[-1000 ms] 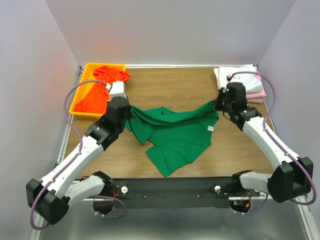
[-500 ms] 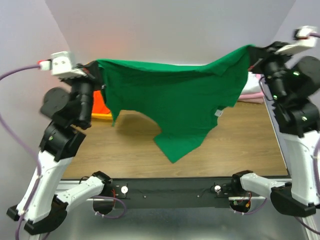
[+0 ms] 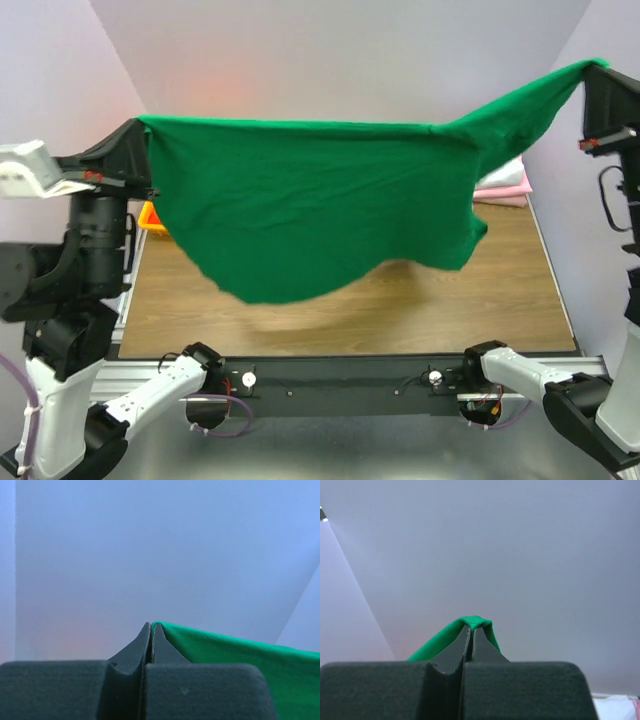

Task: Fold and stack the t-shirts
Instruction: Flatten the tshirt out

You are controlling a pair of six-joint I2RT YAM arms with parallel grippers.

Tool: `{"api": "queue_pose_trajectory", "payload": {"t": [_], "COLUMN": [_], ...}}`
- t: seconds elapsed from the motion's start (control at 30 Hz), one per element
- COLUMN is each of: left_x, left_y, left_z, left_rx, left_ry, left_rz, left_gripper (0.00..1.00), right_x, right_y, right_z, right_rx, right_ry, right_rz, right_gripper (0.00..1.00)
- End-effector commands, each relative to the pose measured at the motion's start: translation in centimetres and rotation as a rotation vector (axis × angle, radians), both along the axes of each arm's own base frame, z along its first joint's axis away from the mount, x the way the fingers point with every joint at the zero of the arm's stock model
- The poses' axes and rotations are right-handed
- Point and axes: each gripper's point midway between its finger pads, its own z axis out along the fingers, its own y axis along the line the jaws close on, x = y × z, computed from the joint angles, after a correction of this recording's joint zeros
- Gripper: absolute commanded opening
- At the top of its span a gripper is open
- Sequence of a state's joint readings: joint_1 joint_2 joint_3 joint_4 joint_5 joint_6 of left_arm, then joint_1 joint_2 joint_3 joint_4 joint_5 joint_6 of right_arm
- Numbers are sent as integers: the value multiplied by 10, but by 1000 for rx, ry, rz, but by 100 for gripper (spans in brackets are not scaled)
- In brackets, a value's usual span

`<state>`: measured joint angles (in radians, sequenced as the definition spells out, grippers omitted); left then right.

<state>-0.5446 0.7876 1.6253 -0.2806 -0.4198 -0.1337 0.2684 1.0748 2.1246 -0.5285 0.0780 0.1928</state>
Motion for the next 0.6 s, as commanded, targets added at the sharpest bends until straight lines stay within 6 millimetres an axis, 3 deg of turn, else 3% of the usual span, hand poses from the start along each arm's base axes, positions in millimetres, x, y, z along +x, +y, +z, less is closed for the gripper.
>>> {"api": "queue_pose_trajectory", "payload": {"t": [0.0, 0.1, 0.13, 0.23, 0.33, 0.4, 0.57], "left_x": [56, 95, 116, 151, 172, 176, 158], "left_y": [-41, -56, -64, -76, -76, -73, -66], "left_z": [-37, -71, -89, -115, -124, -123, -100], "left_rx": [110, 147, 175, 222, 241, 238, 218], "left_ry": [109, 196, 249, 325, 351, 351, 282], "left_rz": [-29, 8, 34, 65, 91, 105, 88], "left_gripper": [0, 0, 0, 0, 0, 0, 0], "right_x": [86, 125, 150, 188, 205, 217, 214], "right_y": [11, 10, 11, 17, 20, 24, 29], "right_z": [-65, -95, -117, -148, -155, -152, -128], "right_rx": [-78, -102, -116, -141, -148, -151, -149], "right_ry": [228, 306, 360, 430, 445, 439, 382], "right_rz": [-68, -132, -158, -183, -192, -192, -159], "right_gripper": [0, 0, 0, 0, 0, 0, 0]}}
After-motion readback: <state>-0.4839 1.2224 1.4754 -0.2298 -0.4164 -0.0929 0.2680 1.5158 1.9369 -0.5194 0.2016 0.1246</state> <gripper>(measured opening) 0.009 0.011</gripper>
